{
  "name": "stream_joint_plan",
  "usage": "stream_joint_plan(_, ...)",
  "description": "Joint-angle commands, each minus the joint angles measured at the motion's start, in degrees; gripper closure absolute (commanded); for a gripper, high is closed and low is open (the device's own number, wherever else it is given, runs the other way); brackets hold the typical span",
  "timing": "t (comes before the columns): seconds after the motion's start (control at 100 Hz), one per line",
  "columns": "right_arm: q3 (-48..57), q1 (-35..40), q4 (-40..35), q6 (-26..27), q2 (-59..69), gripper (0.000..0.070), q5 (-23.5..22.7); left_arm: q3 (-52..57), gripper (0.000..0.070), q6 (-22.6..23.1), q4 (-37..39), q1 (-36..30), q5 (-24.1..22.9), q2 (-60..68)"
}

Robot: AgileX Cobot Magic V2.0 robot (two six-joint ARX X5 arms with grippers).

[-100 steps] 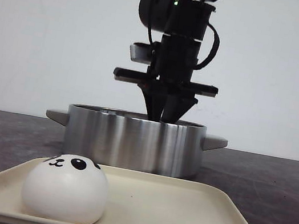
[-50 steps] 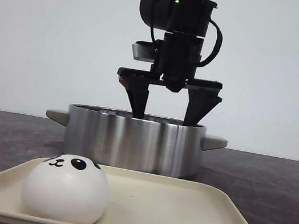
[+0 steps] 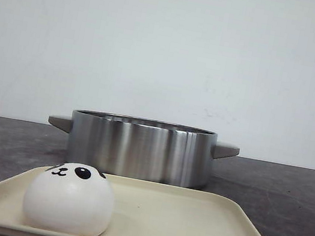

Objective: Steam buns
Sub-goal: 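Lower the bun into the pot, open the right gripper, withdraw, then lower the left gripper onto the last panda bun on the tray and grasp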

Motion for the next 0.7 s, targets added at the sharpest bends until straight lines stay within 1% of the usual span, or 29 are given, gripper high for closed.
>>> stream_joint_plan(0.0, 1.0, 0.9, 0.3, -0.6, -1.5, 0.07, 2.1, -1.6, 0.0069, 0.1, 0.9, -1.7, 1.8, 1.7)
stream_joint_plan(0.1, 1.0, 1.5, 0.1, -0.6, -4.9, 0.07, 3.9, -5.9, 0.0069, -0.4, 2.8, -5.0, 3.8, 3.8)
stream_joint_plan(0.2, 1.0, 1.5, -0.3, -0.5, -7.4, 0.07, 3.9, -10.1, 0.0069, -1.8, 6.1, -9.0, 3.8, 6.2)
stream_joint_plan(0.31, 1.0, 1.5, -0.8, -0.6, -8.9, 0.07, 3.9, -13.6, 0.0069, -1.8, 10.4, -12.7, 3.6, 9.4)
stream_joint_plan(0.54, 1.0, 1.5, -3.7, -0.6, -9.4, 0.07, 3.9, -14.3, 0.0069, -1.7, 14.8, -16.9, 3.5, 19.5)
stream_joint_plan(0.69, 1.0, 1.5, -3.8, -0.6, -9.4, 0.07, 3.9, -14.3, 0.0069, -1.5, 15.8, -18.2, 3.4, 25.7)
